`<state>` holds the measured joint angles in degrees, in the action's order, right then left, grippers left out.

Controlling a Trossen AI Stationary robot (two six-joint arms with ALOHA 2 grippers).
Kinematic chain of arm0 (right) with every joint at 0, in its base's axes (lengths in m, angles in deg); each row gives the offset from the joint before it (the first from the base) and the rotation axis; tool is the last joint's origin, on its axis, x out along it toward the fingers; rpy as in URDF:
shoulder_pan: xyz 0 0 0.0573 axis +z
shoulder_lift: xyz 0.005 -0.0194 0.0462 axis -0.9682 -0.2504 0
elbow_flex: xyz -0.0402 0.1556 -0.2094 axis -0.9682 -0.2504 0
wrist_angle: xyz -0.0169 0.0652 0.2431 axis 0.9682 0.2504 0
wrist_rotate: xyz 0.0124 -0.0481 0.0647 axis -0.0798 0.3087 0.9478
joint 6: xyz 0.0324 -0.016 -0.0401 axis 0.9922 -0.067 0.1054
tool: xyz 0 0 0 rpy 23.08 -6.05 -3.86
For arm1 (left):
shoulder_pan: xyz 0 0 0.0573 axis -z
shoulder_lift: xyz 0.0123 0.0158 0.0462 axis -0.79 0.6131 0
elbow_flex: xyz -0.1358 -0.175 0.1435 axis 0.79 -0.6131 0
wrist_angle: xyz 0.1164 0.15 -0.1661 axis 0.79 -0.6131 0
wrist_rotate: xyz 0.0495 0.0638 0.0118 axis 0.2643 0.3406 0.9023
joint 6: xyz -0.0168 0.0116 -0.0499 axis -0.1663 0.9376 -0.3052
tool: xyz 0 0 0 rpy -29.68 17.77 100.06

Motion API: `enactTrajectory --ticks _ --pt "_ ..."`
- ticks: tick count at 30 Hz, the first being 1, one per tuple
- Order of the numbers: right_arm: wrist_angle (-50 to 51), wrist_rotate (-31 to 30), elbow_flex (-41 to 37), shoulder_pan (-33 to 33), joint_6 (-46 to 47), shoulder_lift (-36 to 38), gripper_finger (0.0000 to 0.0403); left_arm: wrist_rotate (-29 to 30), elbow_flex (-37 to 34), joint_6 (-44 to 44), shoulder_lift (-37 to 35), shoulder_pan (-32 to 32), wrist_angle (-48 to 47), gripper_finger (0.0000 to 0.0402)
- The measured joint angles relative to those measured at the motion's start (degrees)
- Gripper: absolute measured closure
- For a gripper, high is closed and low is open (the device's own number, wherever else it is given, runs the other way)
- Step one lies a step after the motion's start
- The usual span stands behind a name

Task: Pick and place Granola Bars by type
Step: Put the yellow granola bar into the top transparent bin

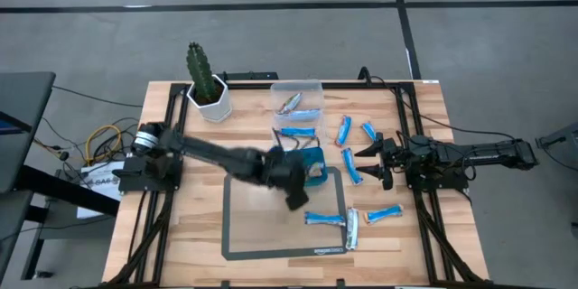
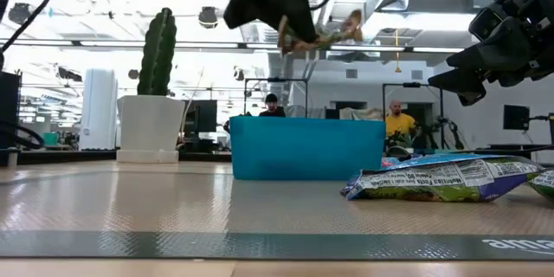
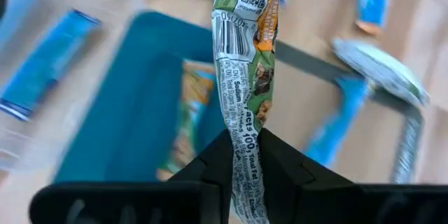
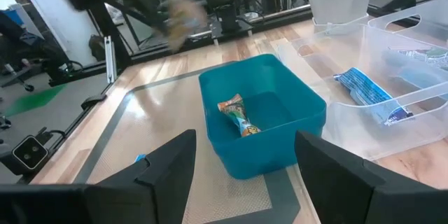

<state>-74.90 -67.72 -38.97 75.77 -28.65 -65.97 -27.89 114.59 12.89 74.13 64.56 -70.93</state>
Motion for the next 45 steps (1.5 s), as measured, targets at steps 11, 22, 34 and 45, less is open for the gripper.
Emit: enactTrajectory --ticks 11,22,34,45 --pt "0.0 0.0 0.0 0.0 0.0 0.0 0.0168 -0.3 0.0 5.8 -0.1 -6.7 0.8 0.0352" --pt "0.0 0.0 0.0 0.0 0.0 0.0 0.0168 -3.4 -3.3 9.1 -0.1 -7.8 -1.4 0.0352" --pt "0.0 0.0 0.0 0.0 0.0 0.0 0.0168 -5.3 -10.4 8.9 -0.1 -7.8 2.9 0.0352" --pt "0.0 0.0 0.0 0.0 0.0 0.0 0.0168 -5.9 -10.4 9.9 -0.1 -7.8 3.6 0.0301"
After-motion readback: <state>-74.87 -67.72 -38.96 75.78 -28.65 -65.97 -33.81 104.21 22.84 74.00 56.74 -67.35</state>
